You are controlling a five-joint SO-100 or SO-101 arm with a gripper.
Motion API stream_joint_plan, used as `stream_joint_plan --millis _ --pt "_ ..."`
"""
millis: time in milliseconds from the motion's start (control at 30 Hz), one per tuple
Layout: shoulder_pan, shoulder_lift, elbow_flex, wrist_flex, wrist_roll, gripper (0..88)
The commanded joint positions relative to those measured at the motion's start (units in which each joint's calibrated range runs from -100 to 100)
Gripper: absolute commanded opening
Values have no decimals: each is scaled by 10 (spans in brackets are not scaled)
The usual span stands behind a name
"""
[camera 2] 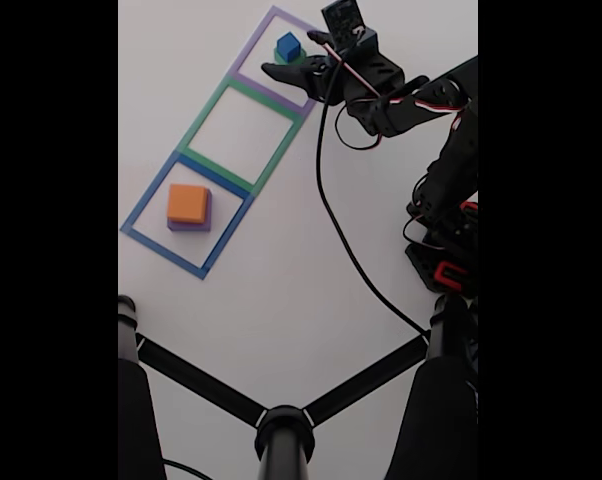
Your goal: Tower of hanoi
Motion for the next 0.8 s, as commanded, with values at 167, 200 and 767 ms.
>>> stream_joint_plan --millis 167,200,767 --pt "-8 20 -36 -31 0 274" --pt "-10 21 -36 -31 0 268" --pt "-38 33 -40 -30 0 108"
